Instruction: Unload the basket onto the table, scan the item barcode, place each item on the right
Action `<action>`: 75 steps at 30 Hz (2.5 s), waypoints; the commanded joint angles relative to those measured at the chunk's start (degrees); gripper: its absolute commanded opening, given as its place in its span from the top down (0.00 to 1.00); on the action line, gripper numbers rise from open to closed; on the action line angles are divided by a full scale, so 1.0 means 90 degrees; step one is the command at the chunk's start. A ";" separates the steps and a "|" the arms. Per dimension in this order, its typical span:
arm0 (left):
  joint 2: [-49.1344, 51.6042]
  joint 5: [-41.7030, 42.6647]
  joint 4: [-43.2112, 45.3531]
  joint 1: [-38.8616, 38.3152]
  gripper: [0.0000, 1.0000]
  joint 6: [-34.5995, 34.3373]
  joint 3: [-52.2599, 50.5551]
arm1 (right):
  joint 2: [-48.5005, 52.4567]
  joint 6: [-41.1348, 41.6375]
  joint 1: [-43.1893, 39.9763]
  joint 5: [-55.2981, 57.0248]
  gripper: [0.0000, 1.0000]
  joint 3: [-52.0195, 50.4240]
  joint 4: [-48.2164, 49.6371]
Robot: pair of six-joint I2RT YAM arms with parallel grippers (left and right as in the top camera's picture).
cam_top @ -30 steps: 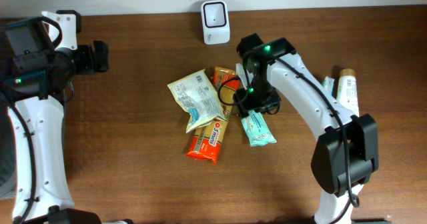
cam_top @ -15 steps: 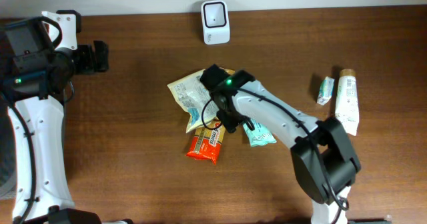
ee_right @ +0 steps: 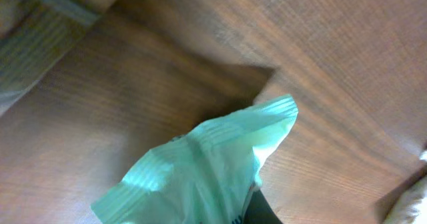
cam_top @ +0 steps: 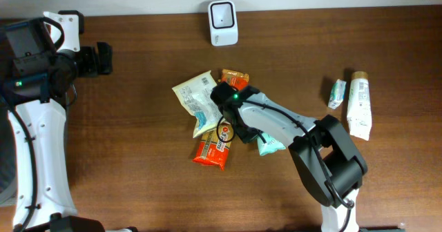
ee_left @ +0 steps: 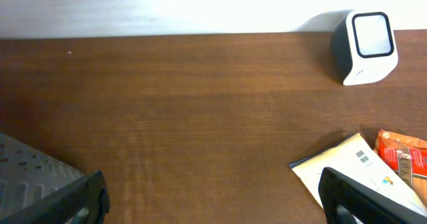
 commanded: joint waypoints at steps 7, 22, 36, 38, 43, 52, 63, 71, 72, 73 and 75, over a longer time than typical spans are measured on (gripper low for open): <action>-0.0080 0.0070 -0.0002 0.0024 0.01 -0.0058 0.0022 | 0.0036 -0.1664 -0.1819 -0.6132 0.96 0.2025 -0.1358; -0.0080 0.0070 -0.0002 0.0024 0.01 -0.0058 0.0024 | 0.1474 -0.2186 -0.3432 -0.5914 0.49 0.1234 -0.0214; -0.0080 0.0068 -0.0002 0.0022 0.01 -0.0058 0.0024 | 0.1472 -0.1897 -0.3356 -0.4748 0.49 0.3609 -0.1977; -0.0080 0.0070 0.0000 0.0022 0.01 -0.0058 0.0024 | 0.1450 -0.1897 -0.3181 -0.4741 0.53 0.4007 -0.2353; -0.0080 0.0070 -0.0002 0.0024 0.01 -0.0058 0.0024 | 0.1450 -0.1066 -0.2399 -0.3568 0.46 0.4218 -0.2620; -0.0080 0.0070 -0.0002 0.0024 0.01 -0.0058 0.0022 | 0.1926 -0.3655 -0.3657 -0.5124 0.26 0.4218 -0.1639; -0.0080 0.0068 -0.0002 0.0024 0.01 -0.0058 0.0024 | 0.2572 -0.3407 -0.3949 -0.5756 0.38 0.4068 -0.2193; -0.0080 0.0070 0.0000 0.0024 0.01 -0.0058 0.0022 | 0.2424 -0.2815 -0.4454 -0.6292 0.44 0.4510 -0.2630; -0.0080 0.0070 -0.0002 0.0022 0.01 -0.0058 0.0024 | 0.2351 -0.2708 -0.4500 -0.6292 0.43 0.4775 -0.2868; -0.0080 0.0070 -0.0002 0.0024 0.01 -0.0058 0.0022 | 0.2280 -0.2572 -0.4527 -0.6283 0.41 0.4991 -0.3152; -0.0080 0.0068 -0.0002 0.0024 0.01 -0.0058 0.0024 | 0.2149 -0.2183 -0.4527 -0.6241 0.41 0.5197 -0.3830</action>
